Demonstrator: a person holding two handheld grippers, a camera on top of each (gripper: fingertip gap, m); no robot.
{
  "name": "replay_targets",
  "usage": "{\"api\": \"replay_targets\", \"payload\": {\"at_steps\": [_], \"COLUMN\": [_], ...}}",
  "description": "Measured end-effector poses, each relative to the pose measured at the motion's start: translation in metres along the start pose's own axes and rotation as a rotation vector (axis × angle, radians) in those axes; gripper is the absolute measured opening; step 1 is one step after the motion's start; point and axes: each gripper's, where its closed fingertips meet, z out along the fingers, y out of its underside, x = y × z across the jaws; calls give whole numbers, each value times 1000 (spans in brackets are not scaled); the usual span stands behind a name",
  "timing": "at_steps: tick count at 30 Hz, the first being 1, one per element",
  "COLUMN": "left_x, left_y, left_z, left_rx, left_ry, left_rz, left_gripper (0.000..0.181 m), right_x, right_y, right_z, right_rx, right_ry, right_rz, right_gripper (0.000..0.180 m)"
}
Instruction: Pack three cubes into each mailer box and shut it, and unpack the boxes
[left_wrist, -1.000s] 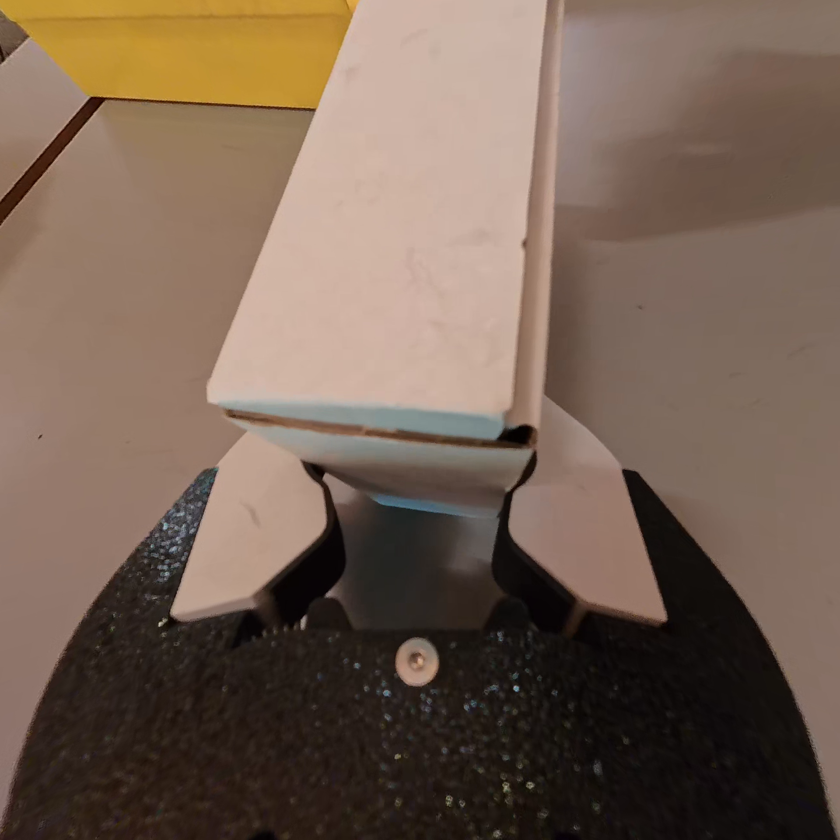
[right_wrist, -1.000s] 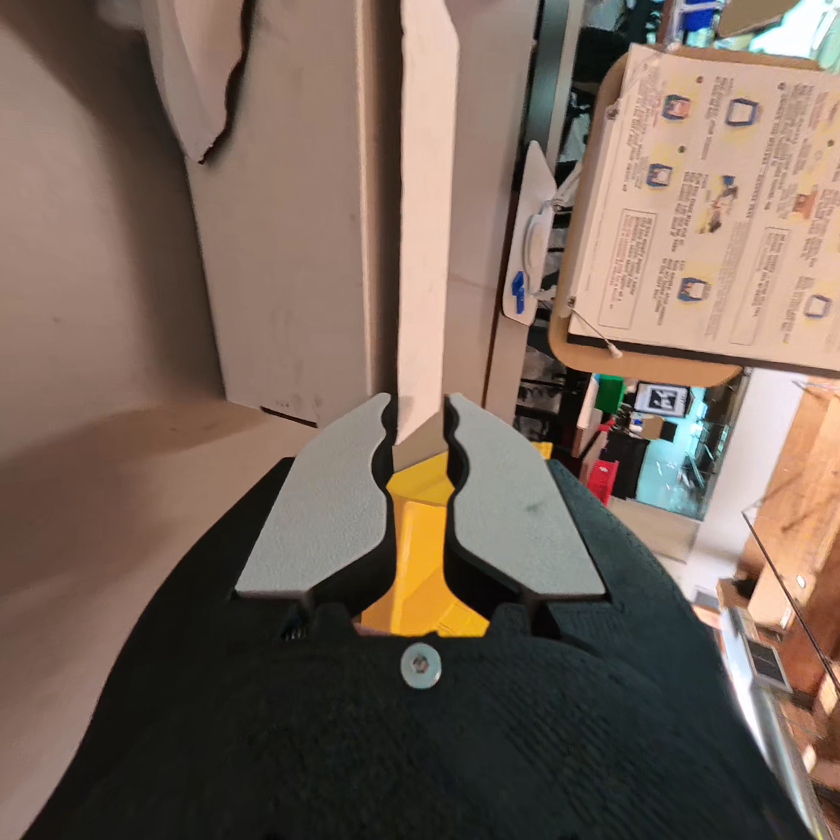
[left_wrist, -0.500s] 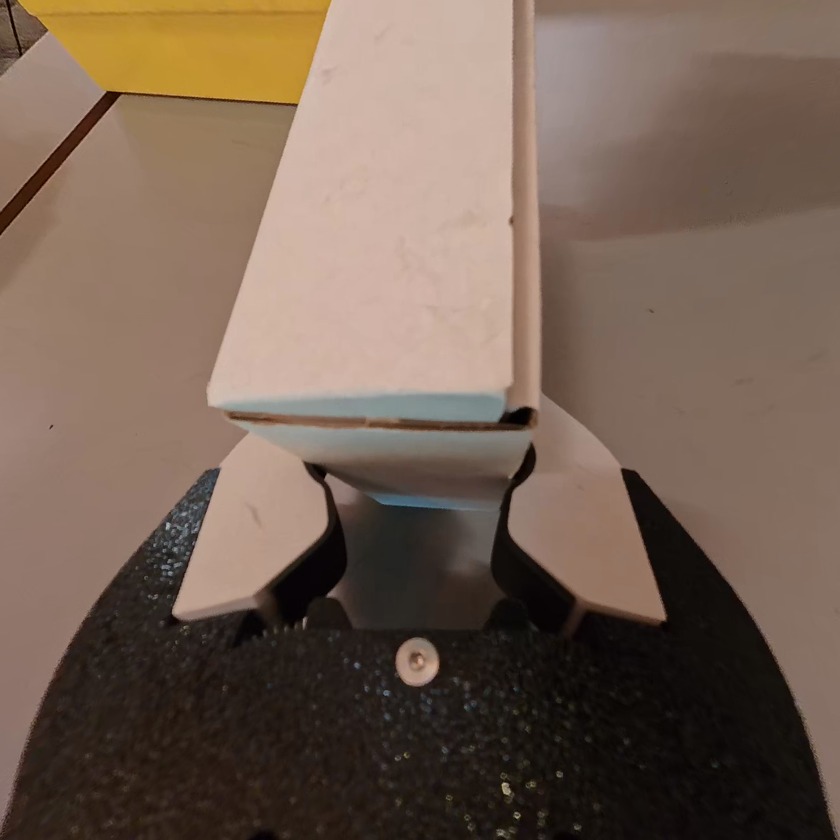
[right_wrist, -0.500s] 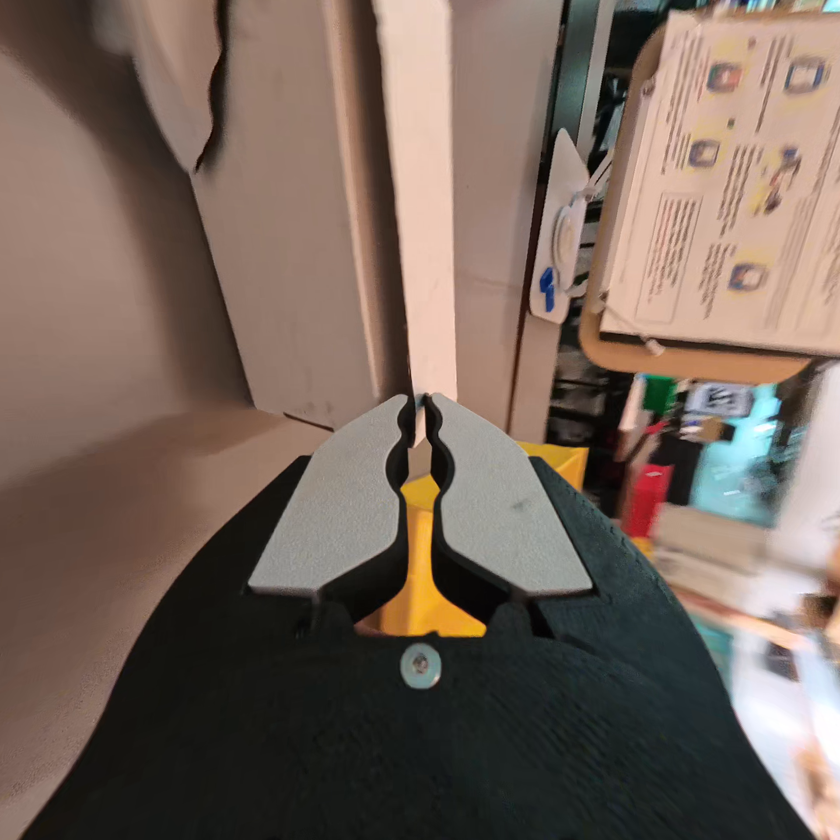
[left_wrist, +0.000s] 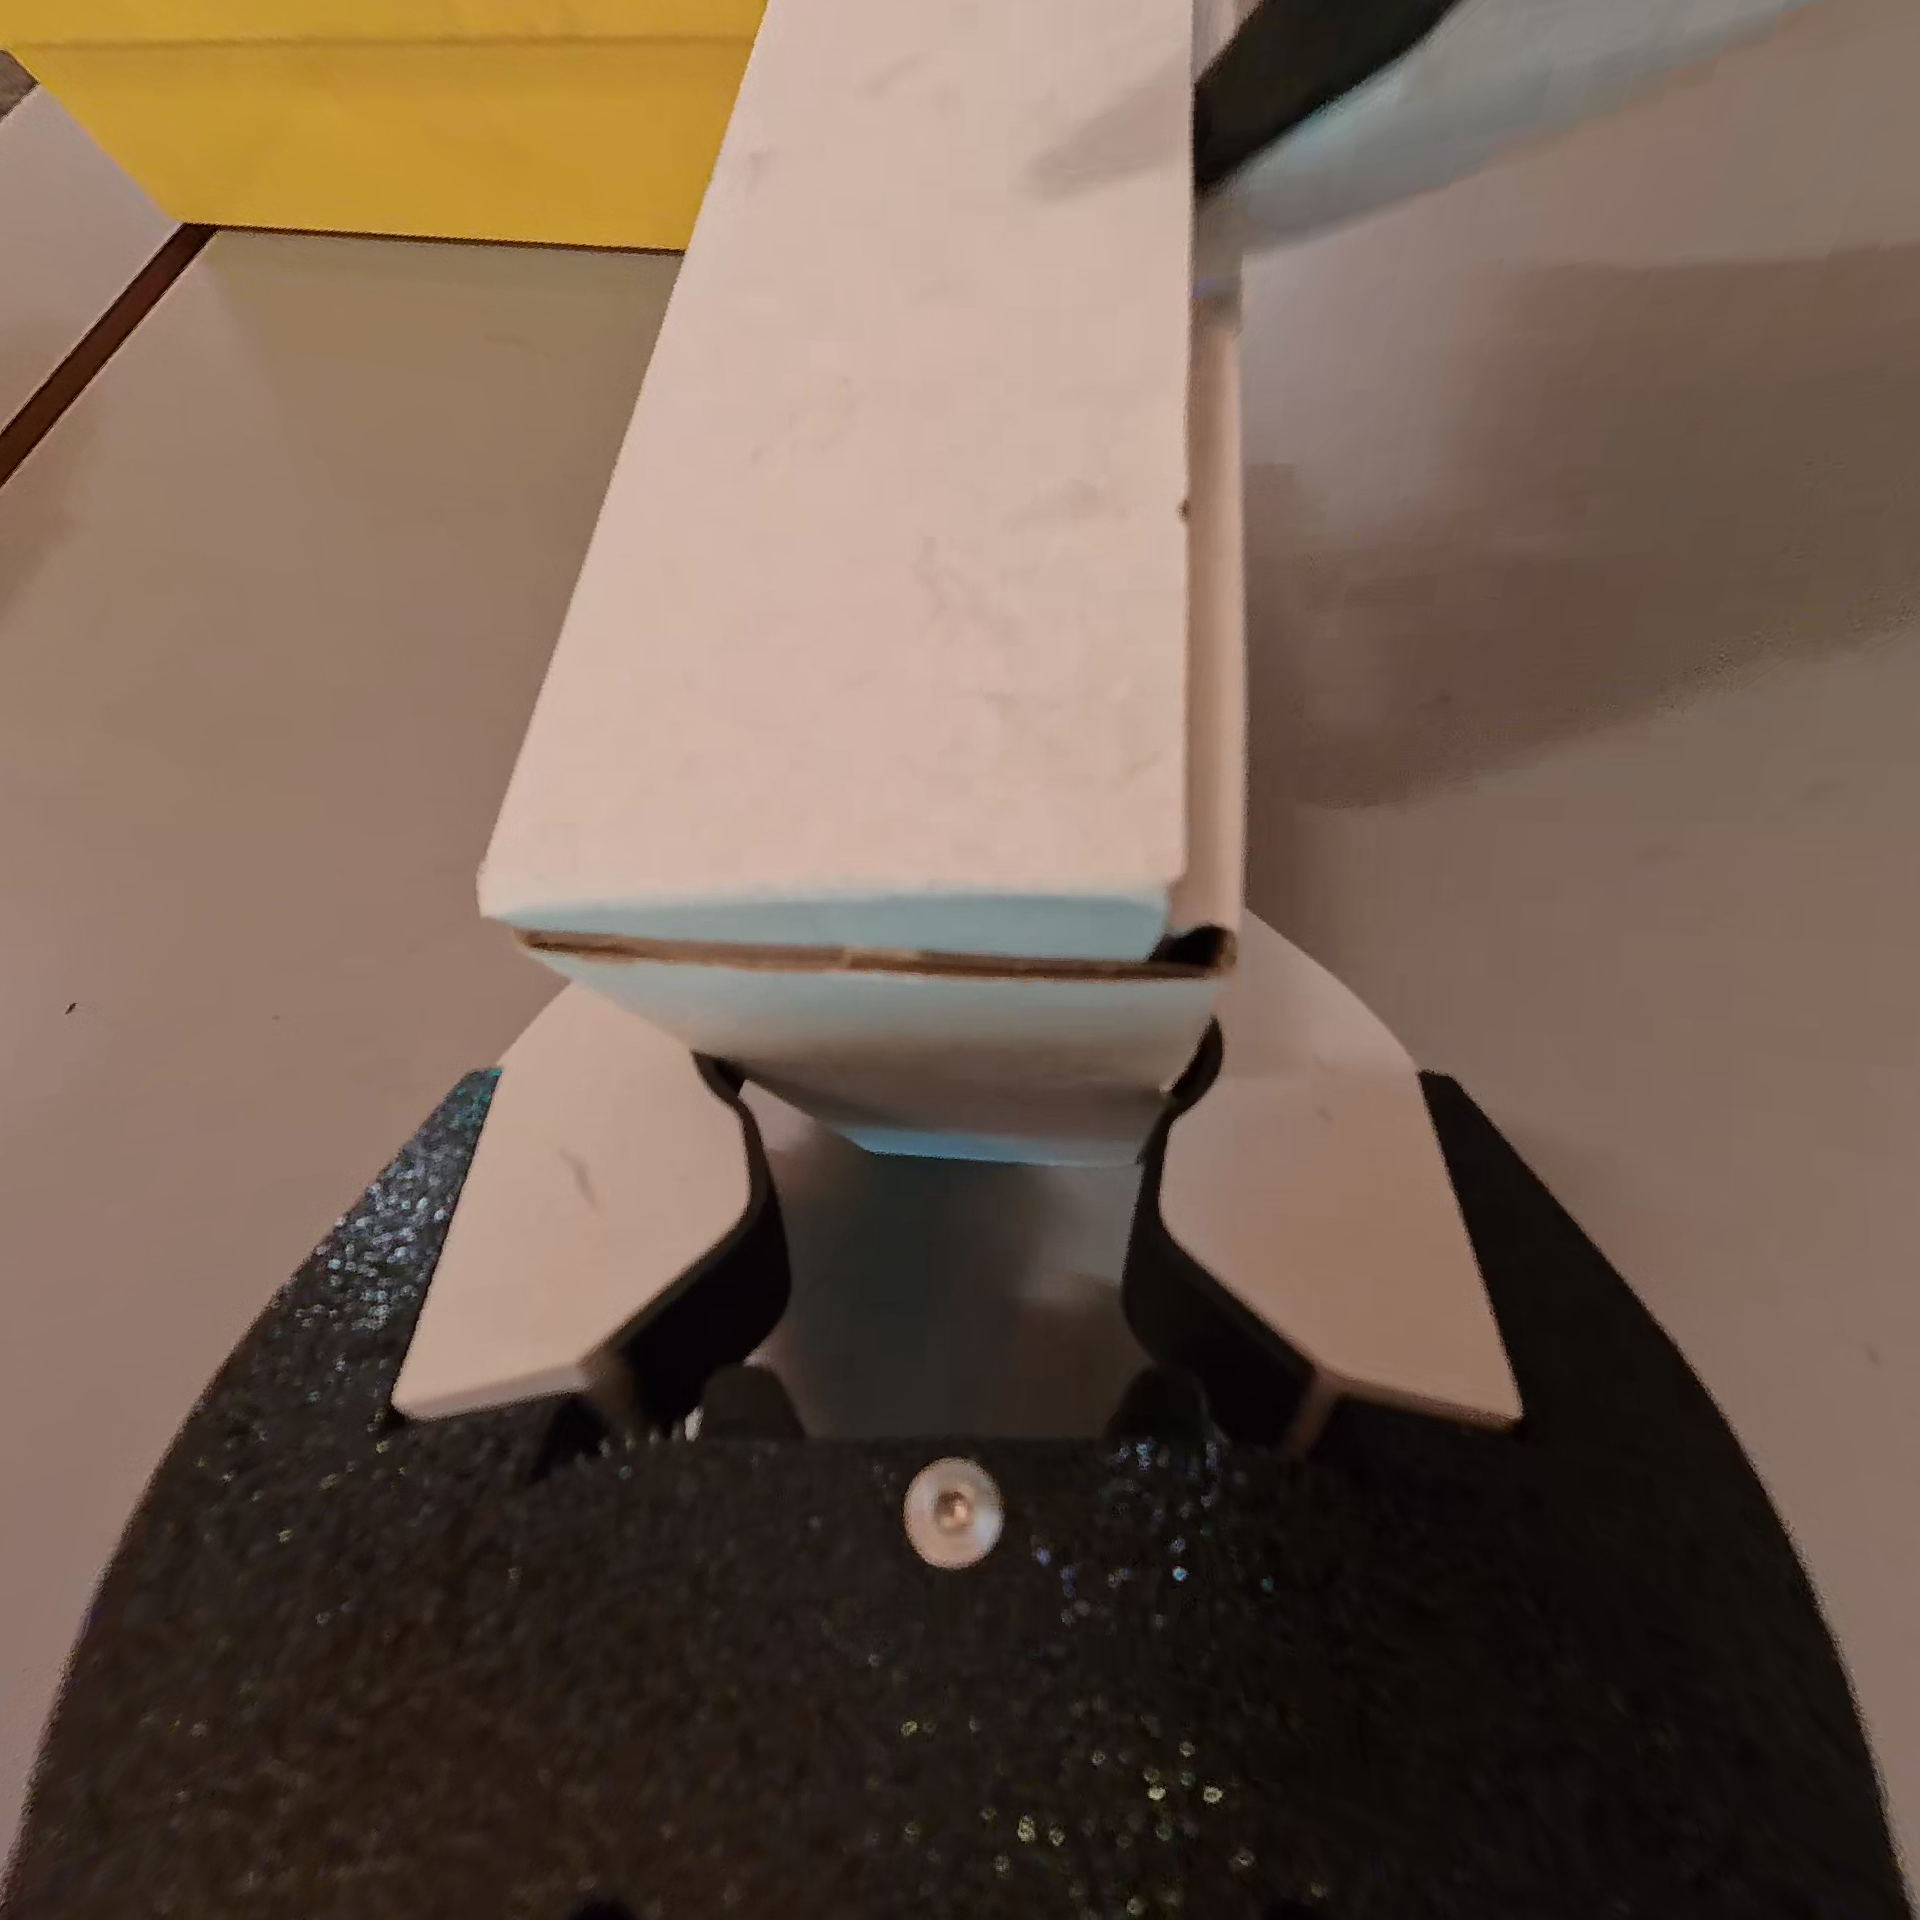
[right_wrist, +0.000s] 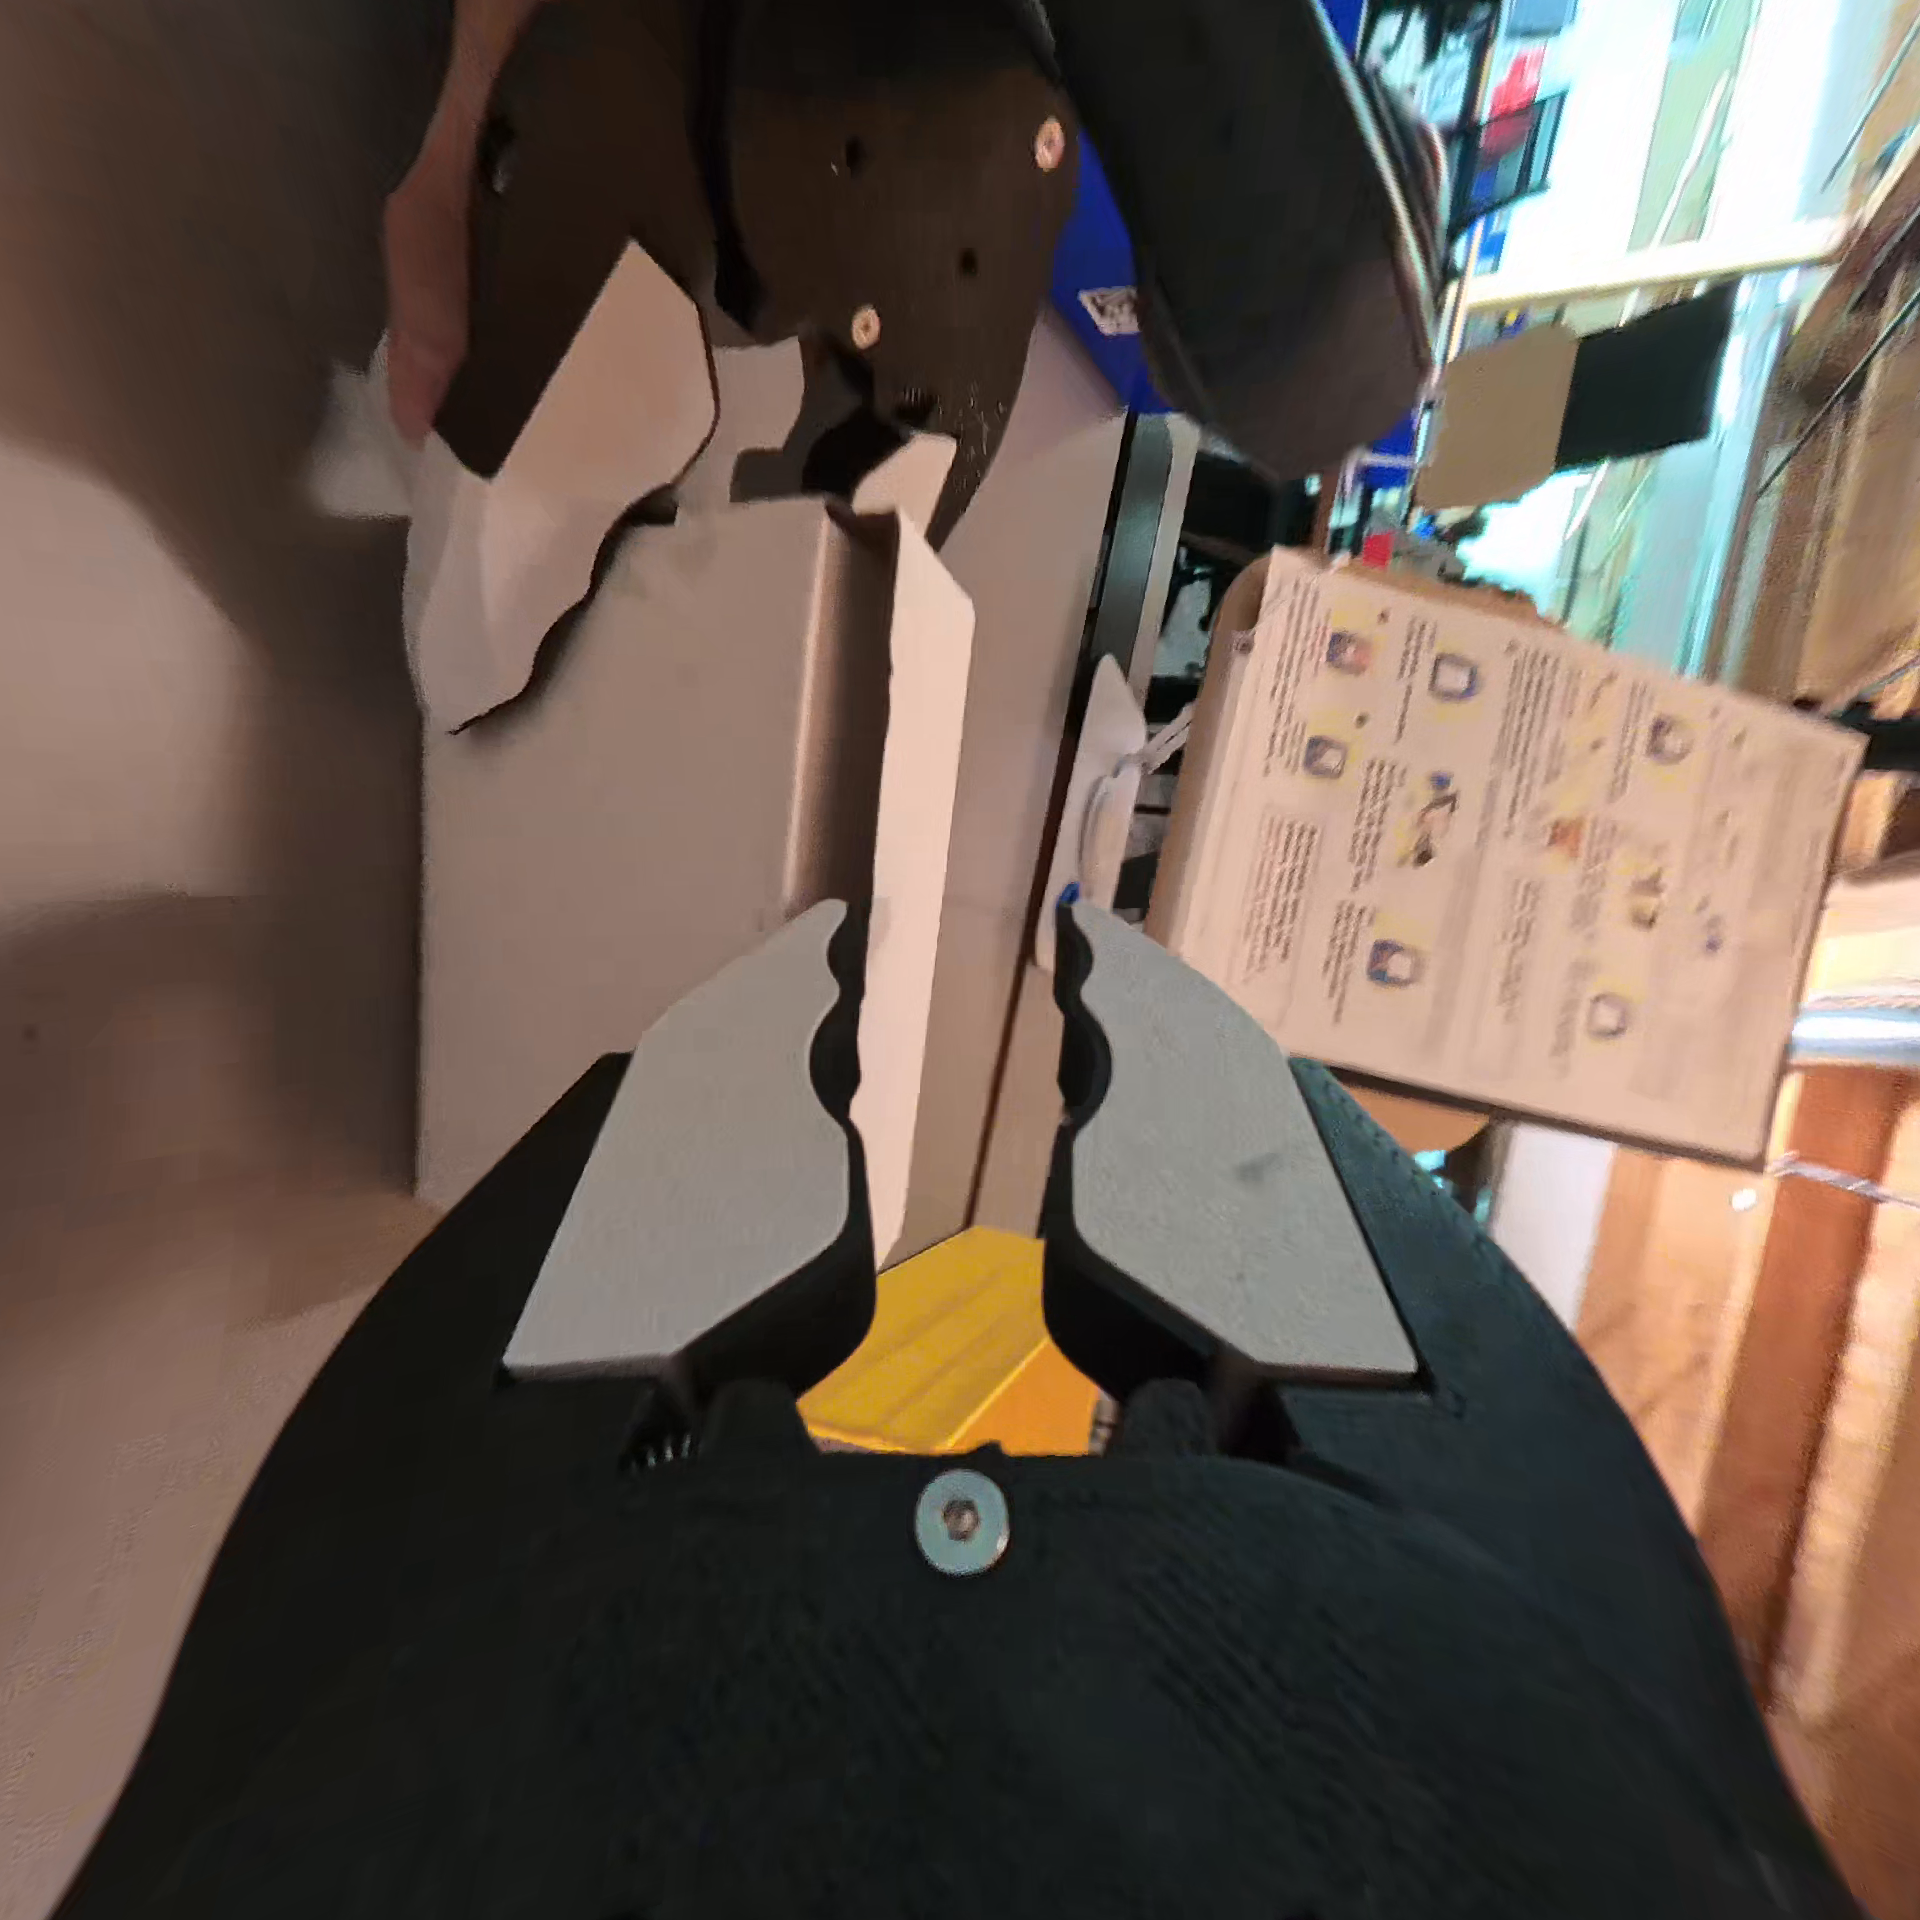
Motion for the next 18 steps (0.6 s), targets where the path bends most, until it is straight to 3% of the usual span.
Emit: {"api": "replay_targets", "payload": {"at_steps": [4, 7, 9, 11, 15, 18], "left_x": [-1, -2, -2, -2, -3, -3], "left_y": [1, 1, 1, 1, 0, 0], "left_z": [-1, -1, 0, 0, 1, 1], "left_rx": [2, 0, -1, -3, -5, -5], "left_ry": [-3, -15, -14, -21, -28, -26], "left_rz": [-14, -11, -11, -10, -20, -22], "left_gripper": [79, 79, 79, 79, 79, 79], "right_x": [-3, 0, -6, -7, -3, -1], "right_y": [-20, -20, -17, -15, -11, -11], "right_z": [16, 17, 18, 18, 19, 19], "right_rx": [5, -14, -22, -32, -24, 9], "right_ry": [3, 17, -7, -17, -105, -127], "right_rz": [-158, -190, -191, -88, 321, 359], "right_gripper": [17, 22, 10, 3, 6, 10]}}
